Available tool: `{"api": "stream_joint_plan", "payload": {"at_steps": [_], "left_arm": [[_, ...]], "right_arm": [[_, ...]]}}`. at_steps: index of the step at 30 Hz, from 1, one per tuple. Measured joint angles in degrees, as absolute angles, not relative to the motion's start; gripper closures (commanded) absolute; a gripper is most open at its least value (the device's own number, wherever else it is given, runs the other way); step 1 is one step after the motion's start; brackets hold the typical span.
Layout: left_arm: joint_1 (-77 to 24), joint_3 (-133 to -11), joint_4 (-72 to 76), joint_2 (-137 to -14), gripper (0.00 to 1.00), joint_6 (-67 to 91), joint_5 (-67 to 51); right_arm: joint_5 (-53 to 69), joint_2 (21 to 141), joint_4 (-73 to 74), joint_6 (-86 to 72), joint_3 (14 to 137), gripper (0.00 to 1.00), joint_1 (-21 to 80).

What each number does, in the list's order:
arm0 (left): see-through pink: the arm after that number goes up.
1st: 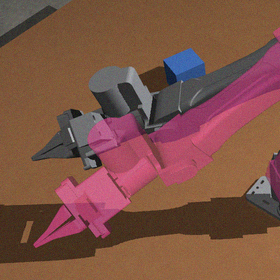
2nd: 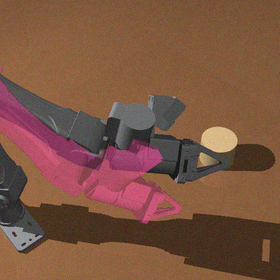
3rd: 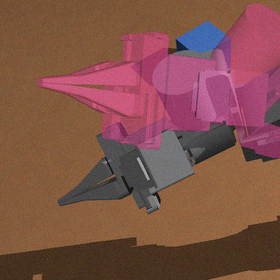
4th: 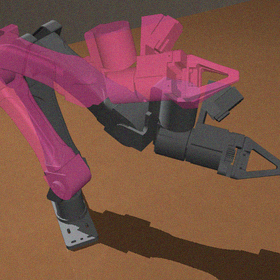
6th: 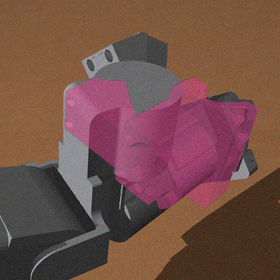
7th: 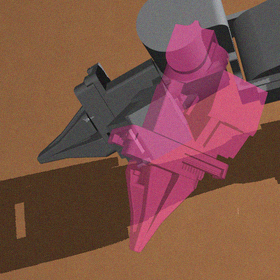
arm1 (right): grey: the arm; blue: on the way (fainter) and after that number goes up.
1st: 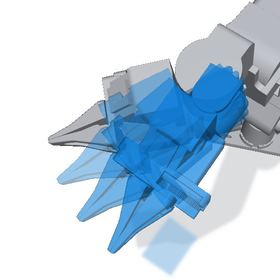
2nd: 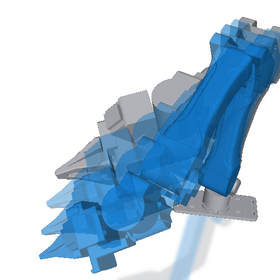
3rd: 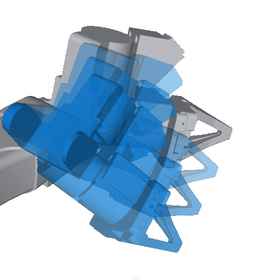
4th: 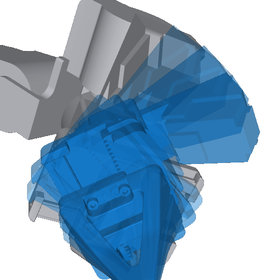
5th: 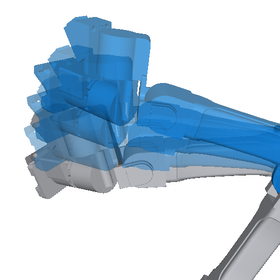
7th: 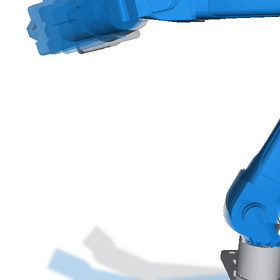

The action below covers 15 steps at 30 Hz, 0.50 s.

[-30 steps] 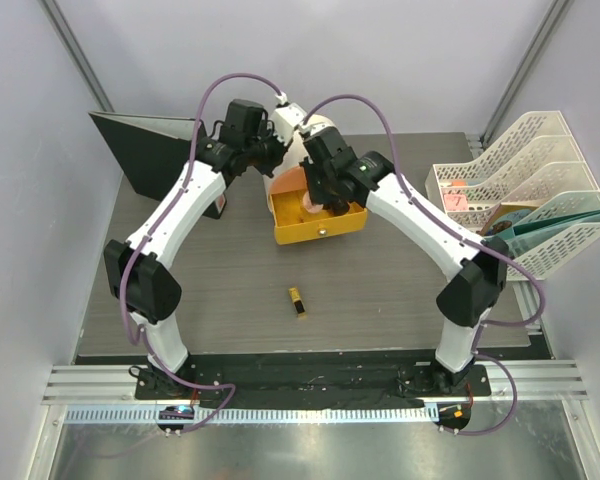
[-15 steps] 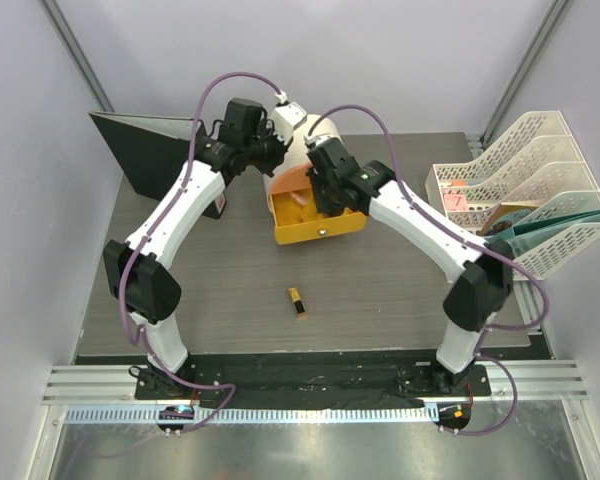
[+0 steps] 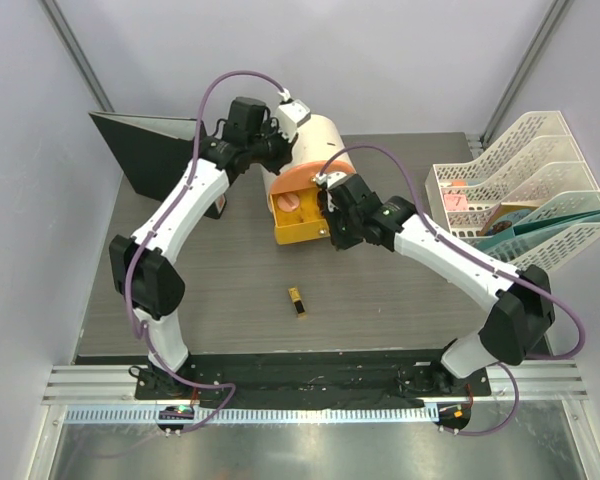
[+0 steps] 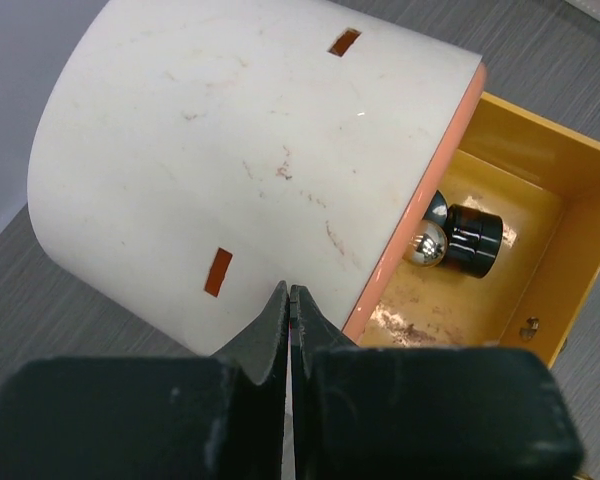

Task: Organize the makeup

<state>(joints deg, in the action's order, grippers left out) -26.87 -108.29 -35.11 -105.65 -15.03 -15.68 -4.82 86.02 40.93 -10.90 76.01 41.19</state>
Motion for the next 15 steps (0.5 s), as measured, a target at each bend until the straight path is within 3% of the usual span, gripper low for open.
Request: {"api": "stream_joint_plan", "payload": {"at_steps": [15], "left_arm": [[-26.9, -108.7, -31.9, -106.9, 1.00, -13.8, -16.7]], "right_arm": [[-14.4, 94.6, 33.8, -10.6, 76.9, 0.99, 41.3]]}}
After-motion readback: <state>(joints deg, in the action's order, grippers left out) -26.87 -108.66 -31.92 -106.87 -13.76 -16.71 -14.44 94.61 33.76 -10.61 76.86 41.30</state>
